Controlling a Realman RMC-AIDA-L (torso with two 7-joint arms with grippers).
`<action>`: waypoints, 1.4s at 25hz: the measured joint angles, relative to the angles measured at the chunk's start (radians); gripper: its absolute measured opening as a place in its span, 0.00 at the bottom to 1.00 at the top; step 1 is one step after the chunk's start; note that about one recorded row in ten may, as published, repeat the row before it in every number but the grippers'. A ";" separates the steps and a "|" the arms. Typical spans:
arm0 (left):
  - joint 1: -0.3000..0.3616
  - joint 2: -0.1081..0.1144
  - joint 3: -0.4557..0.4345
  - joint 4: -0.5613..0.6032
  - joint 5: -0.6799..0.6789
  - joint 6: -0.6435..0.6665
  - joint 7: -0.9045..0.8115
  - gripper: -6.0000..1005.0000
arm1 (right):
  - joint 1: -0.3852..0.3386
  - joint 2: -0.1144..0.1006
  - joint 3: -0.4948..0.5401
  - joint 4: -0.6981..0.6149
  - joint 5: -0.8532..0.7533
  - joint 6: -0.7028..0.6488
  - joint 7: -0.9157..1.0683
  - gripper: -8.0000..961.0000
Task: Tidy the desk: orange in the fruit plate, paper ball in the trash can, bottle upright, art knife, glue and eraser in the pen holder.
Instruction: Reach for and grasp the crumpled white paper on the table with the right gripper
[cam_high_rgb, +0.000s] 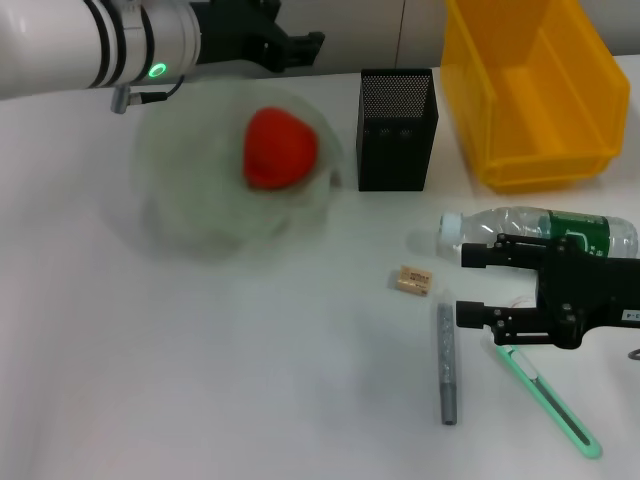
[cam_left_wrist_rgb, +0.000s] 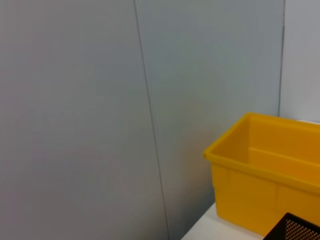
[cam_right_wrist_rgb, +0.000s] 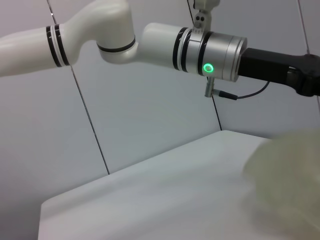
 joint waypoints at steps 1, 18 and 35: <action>0.011 0.001 -0.002 0.005 -0.003 0.002 0.002 0.49 | -0.001 0.000 0.000 0.001 0.000 0.003 0.000 0.81; 0.204 0.016 -0.192 0.127 -0.174 0.493 0.189 0.85 | -0.010 -0.012 0.040 -0.019 0.025 0.007 0.019 0.81; 0.385 0.082 -0.385 -0.068 -0.172 1.044 0.512 0.84 | -0.011 -0.006 -0.039 -0.487 -0.037 0.006 0.453 0.81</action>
